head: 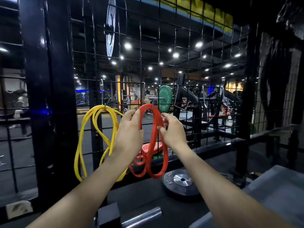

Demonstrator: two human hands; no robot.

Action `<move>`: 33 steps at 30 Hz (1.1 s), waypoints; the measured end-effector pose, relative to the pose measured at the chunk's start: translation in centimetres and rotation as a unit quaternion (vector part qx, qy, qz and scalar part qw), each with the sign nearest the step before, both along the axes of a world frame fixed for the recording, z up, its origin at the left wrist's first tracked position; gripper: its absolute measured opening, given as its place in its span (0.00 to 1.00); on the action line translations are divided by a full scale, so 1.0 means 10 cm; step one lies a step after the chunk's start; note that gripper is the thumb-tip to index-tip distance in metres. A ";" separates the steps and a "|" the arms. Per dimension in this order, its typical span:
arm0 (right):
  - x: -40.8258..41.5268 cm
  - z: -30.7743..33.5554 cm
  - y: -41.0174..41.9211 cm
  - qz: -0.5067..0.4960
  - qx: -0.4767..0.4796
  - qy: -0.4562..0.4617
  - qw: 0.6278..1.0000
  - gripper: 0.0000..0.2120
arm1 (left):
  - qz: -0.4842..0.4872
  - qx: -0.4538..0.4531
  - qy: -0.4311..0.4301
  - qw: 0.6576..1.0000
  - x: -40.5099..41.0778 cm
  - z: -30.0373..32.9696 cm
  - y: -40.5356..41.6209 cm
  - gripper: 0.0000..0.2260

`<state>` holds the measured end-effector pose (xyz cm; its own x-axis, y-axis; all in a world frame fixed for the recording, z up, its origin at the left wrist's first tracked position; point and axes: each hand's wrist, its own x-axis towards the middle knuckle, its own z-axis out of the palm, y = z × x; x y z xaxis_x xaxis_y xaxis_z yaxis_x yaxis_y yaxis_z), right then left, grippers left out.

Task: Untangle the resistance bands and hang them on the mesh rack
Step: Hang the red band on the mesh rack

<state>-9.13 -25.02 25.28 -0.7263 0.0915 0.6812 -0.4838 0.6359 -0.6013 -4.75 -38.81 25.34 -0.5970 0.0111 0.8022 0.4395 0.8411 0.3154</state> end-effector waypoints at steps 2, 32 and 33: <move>0.05 0.00 0.07 -0.008 0.015 -0.010 1.000 0.24 | 0.002 -0.005 0.004 1.000 0.04 -0.04 0.04 0.29; 2.17 -2.25 3.83 -0.387 0.047 -0.270 0.881 0.19 | -0.415 -0.123 -0.254 0.865 0.57 -2.36 4.03 0.19; 2.23 -2.32 3.96 -0.398 0.044 -0.281 0.872 0.20 | -0.418 -0.125 -0.260 0.862 0.59 -2.41 4.15 0.20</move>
<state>13.12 14.56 2.10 -0.6782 0.6841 0.2684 0.4870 0.6919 -0.5331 1.15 2.71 1.23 -0.5747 0.7447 0.3394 0.7788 0.3701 0.5065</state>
